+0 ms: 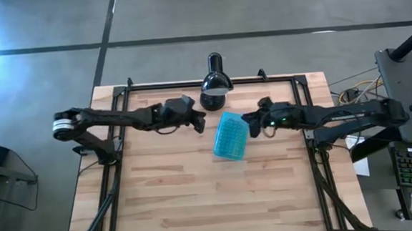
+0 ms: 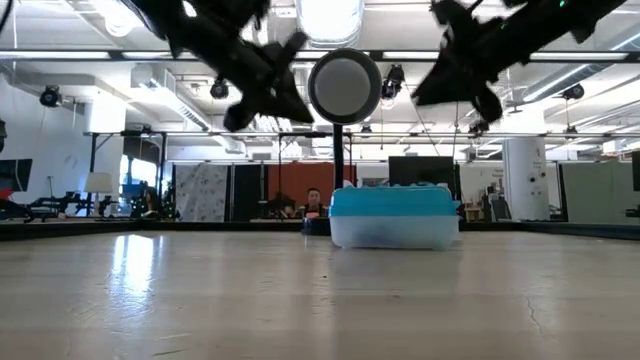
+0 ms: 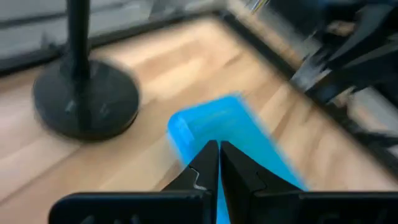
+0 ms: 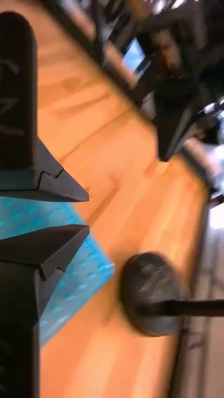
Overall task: Pick & place school supplies into a supply box
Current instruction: Return to Home Position
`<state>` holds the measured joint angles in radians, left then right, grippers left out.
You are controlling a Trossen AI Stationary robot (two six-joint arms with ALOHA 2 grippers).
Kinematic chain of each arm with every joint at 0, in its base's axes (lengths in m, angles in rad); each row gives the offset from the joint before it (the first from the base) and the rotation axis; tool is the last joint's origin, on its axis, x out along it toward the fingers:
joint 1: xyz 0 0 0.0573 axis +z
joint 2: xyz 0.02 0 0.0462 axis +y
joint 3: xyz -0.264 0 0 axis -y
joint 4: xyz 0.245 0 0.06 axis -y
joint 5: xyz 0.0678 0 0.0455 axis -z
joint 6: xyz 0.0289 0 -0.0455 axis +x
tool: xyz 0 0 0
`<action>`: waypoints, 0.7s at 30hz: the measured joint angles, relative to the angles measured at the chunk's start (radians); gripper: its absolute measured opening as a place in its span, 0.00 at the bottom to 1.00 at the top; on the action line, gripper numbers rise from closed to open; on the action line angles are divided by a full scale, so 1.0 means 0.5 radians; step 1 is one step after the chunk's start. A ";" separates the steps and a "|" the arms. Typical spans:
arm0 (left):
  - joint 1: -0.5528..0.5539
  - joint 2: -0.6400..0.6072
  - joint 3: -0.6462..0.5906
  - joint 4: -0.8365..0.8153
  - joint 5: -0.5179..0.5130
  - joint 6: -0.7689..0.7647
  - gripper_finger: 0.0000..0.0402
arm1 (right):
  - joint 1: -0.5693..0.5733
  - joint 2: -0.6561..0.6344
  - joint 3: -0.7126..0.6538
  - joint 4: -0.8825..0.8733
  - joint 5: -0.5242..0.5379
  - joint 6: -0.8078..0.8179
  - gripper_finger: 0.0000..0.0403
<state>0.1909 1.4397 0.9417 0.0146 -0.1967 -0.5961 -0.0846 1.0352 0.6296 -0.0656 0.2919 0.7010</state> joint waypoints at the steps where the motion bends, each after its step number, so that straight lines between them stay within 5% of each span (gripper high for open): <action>1: -0.001 -0.053 0.002 0.009 0.000 0.000 0.00 | 0.005 -0.066 0.005 -0.010 0.000 -0.019 0.16; 9: -0.065 -0.388 -0.037 -0.294 -0.009 -0.006 0.00 | 0.139 -0.562 0.002 -0.639 0.317 -0.137 0.16; 15: -0.063 -0.539 -0.067 -0.511 -0.016 -0.049 0.00 | 0.156 -0.792 0.004 -1.027 0.314 -0.359 0.16; 21: -0.078 -0.635 -0.099 -0.549 0.021 -0.287 0.00 | 0.160 -0.923 0.002 -1.216 0.341 -0.040 0.16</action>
<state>0.1519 1.1220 0.8924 -0.2597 -0.1859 -0.7396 -0.0045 0.5737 0.6308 -0.6738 0.4622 0.6812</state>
